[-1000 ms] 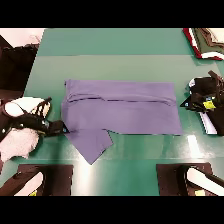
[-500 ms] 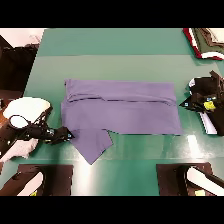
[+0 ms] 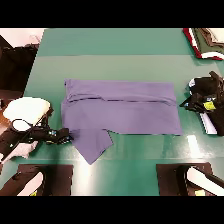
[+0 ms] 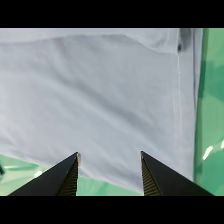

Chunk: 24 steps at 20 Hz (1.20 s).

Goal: Fold the shirts.

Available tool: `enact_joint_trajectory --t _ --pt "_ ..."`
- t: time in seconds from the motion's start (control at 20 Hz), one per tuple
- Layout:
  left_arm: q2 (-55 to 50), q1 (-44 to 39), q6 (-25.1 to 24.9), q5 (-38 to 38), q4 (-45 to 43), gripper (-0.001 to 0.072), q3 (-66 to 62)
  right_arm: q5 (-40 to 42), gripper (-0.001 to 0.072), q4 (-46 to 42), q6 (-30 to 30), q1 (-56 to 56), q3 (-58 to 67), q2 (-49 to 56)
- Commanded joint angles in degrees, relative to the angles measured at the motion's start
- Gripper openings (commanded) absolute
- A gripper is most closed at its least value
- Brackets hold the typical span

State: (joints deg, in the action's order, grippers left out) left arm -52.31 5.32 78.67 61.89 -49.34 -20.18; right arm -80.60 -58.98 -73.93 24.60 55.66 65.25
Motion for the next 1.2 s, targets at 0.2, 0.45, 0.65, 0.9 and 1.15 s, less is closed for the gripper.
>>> enact_joint_trajectory --t 0.2,0.45,0.65,0.9,1.15 --pt "0.07 0.0 -4.17 7.19 0.92 0.0026 -6.51 -4.5 0.0428 -10.23 0.11 5.86 -6.93 -0.04" --pt "0.07 0.0 -4.17 6.6 0.9 0.0026 -9.18 2.03 0.0428 -9.57 1.66 11.96 -18.58 -0.02" --pt "0.07 0.0 -4.15 6.64 0.92 0.0026 -9.18 5.22 0.0428 -9.55 2.05 8.33 -20.68 -0.02" --pt "0.07 0.0 -4.15 6.82 0.92 0.0026 -9.16 7.52 0.0229 -9.6 2.01 4.52 -20.68 -0.04" --pt "0.07 0.0 -4.17 7.32 0.9 0.0026 -9.18 7.37 0.0018 -9.84 2.05 4.61 -20.63 -0.11"
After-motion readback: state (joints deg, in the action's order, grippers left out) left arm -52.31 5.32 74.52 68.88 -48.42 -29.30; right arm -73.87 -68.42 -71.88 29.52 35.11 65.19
